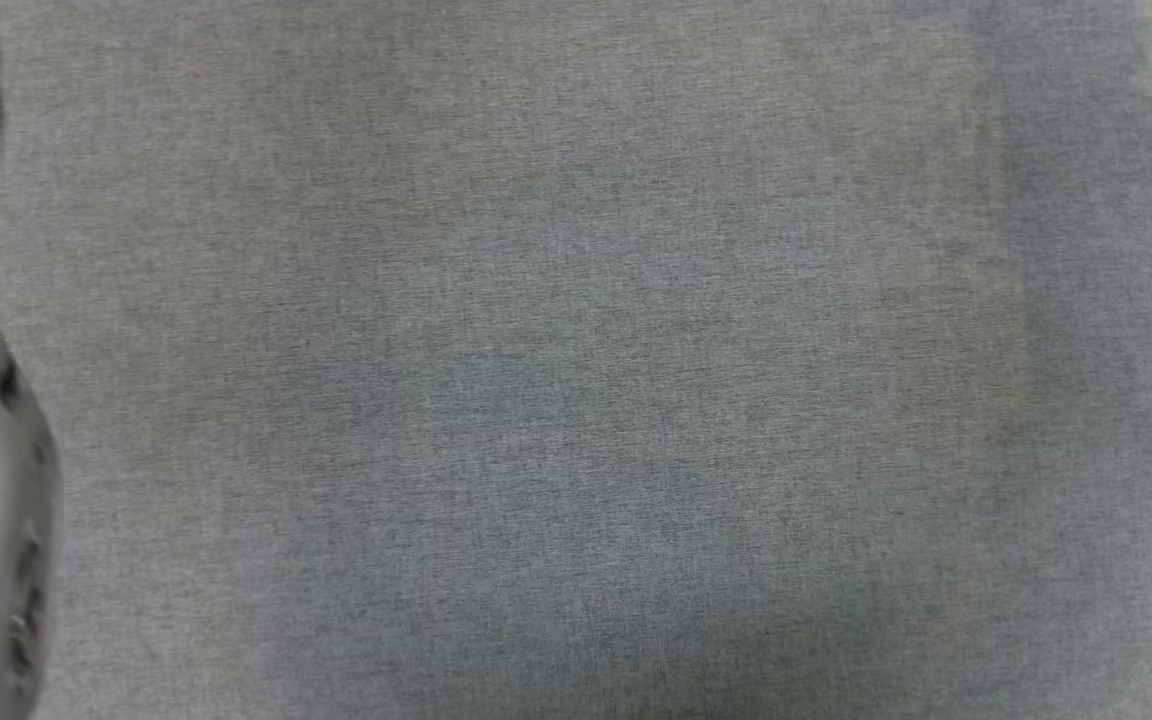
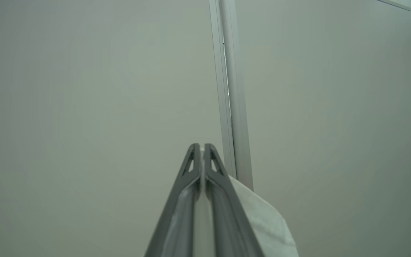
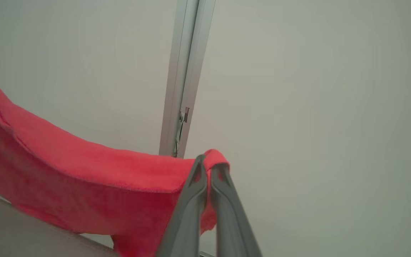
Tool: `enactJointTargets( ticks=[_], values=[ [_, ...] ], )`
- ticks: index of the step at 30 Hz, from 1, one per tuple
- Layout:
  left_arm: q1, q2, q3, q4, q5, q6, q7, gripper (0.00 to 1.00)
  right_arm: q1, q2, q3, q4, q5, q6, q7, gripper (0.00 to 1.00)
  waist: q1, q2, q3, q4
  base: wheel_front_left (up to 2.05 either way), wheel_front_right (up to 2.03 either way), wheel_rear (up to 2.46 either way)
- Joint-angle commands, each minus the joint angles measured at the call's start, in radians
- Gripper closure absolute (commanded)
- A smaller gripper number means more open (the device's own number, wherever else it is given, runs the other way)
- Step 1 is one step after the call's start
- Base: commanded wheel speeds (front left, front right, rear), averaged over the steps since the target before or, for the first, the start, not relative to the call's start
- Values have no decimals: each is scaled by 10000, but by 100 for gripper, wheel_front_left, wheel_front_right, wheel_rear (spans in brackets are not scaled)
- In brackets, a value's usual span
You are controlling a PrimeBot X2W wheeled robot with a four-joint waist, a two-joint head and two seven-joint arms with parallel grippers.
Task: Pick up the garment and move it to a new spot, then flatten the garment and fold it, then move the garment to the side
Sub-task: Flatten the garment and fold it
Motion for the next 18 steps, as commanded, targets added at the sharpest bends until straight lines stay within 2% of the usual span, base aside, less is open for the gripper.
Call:
enactJointTargets(
  ticks=[1,4,7,14,18],
  values=[
    [600,62,-145,-119,162,-55,7,100,558,37,114,-36,97,-6,-66,100,0,0,-97,92,0,0,0],
    [1891,97,-272,-312,211,-80,6,100,1551,-42,742,-124,-63,-8,-60,100,0,0,-427,172,0,0,0],
    [3172,262,-416,-444,274,-86,5,100,2417,-127,926,-30,261,-8,-61,100,0,0,-854,254,0,0,0],
    [5741,1006,-1437,-615,317,-83,4,100,4075,-352,1521,296,1061,-8,-62,100,0,0,-2026,394,0,0,0],
    [7033,1493,-2055,-608,112,-84,6,100,4903,-442,2447,593,1761,-8,-61,100,0,0,-2778,447,0,0,0]
  ],
)
